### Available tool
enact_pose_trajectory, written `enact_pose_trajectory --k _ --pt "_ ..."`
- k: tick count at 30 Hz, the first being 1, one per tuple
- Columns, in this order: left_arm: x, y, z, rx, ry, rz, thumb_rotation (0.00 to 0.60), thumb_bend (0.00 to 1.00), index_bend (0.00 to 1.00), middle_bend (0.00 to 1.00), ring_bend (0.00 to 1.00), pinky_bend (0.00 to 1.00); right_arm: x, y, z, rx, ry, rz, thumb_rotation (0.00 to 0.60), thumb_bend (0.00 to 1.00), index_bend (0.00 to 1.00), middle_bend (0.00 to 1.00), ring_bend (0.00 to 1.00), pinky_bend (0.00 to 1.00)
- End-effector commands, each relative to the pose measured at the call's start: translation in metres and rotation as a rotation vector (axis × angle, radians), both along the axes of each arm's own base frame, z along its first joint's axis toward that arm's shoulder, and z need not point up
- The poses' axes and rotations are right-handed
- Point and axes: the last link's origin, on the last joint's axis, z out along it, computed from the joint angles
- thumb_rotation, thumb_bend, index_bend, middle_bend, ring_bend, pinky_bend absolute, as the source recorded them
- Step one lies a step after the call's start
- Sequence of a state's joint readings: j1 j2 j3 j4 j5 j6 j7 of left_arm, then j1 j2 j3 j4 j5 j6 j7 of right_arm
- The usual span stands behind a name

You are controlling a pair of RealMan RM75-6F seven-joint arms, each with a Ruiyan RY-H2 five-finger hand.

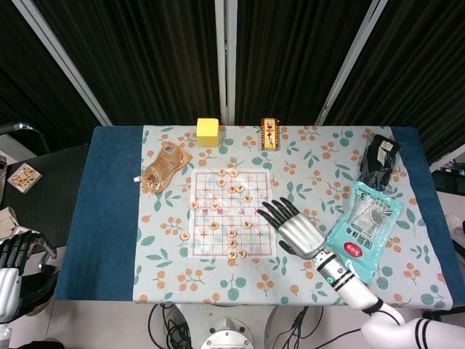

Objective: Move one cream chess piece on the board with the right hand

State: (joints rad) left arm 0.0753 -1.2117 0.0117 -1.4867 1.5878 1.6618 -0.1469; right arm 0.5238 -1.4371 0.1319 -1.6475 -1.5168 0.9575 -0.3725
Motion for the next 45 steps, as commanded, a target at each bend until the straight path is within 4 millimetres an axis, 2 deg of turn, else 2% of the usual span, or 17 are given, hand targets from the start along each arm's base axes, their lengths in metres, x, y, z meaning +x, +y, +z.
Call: enact_pose_trajectory --k 1,12,25,33,45 --pt "0.0 -0.001 0.0 0.0 -0.002 0.0 0.6 0.21 0.07 0.04 0.0 0.04 0.009 0.001 -0.016 0.028 0.015 0.02 0.6 0.22 0.0 0.0 0.0 0.0" --pt "-0.003 -0.004 0.002 0.005 -0.006 0.002 0.6 0.21 0.07 0.04 0.0 0.04 0.022 0.0 -0.049 0.069 0.049 0.052 0.6 0.22 0.04 0.0 0.0 0.0" --pt "-0.004 -0.003 0.003 0.008 -0.005 0.003 0.6 0.21 0.07 0.04 0.0 0.04 0.039 -0.007 -0.082 0.101 0.036 0.082 0.6 0.23 0.15 0.0 0.0 0.0" --pt "-0.007 -0.004 0.003 0.008 -0.008 0.009 0.6 0.21 0.07 0.04 0.0 0.04 0.042 -0.009 -0.09 0.093 0.026 0.089 0.6 0.24 0.25 0.0 0.0 0.0" --pt "-0.011 -0.005 0.003 0.008 -0.012 0.017 0.6 0.21 0.07 0.04 0.0 0.04 0.051 -0.015 -0.102 0.077 0.007 0.094 0.6 0.24 0.32 0.0 0.0 0.0"
